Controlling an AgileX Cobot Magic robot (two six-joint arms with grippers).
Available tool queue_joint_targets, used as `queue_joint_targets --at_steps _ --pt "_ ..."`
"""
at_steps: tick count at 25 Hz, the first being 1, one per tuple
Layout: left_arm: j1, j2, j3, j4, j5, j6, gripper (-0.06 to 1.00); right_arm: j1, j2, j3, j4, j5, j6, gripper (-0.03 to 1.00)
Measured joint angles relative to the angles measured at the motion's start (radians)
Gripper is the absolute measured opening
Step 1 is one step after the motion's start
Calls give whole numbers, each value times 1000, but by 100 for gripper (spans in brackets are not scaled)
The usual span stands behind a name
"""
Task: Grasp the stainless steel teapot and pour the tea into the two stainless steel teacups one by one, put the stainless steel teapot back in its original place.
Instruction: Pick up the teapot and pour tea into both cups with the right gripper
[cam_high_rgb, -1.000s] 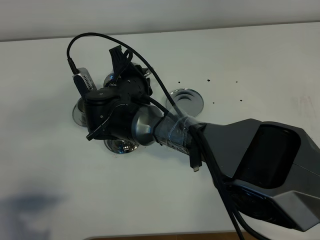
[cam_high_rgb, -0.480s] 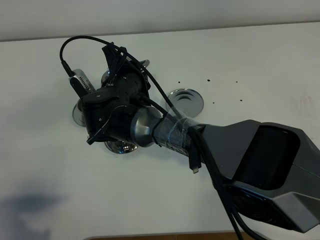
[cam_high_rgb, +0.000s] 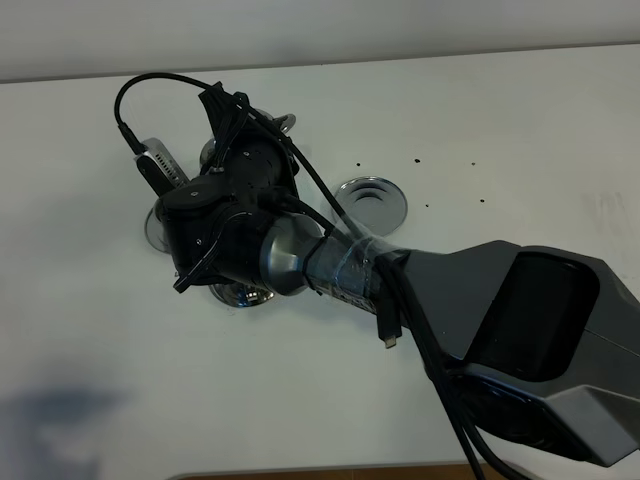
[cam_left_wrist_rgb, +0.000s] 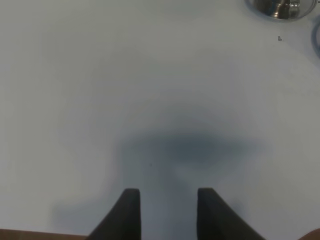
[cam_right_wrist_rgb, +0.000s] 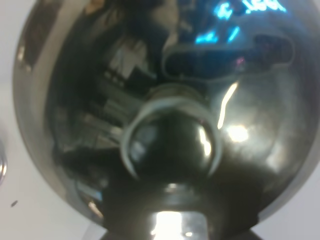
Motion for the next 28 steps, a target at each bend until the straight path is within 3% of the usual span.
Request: queue_joint_targets --at_steps 28 --pt "0 0 0 0 0 1 32 -7 0 0 -41 7 -13 19"
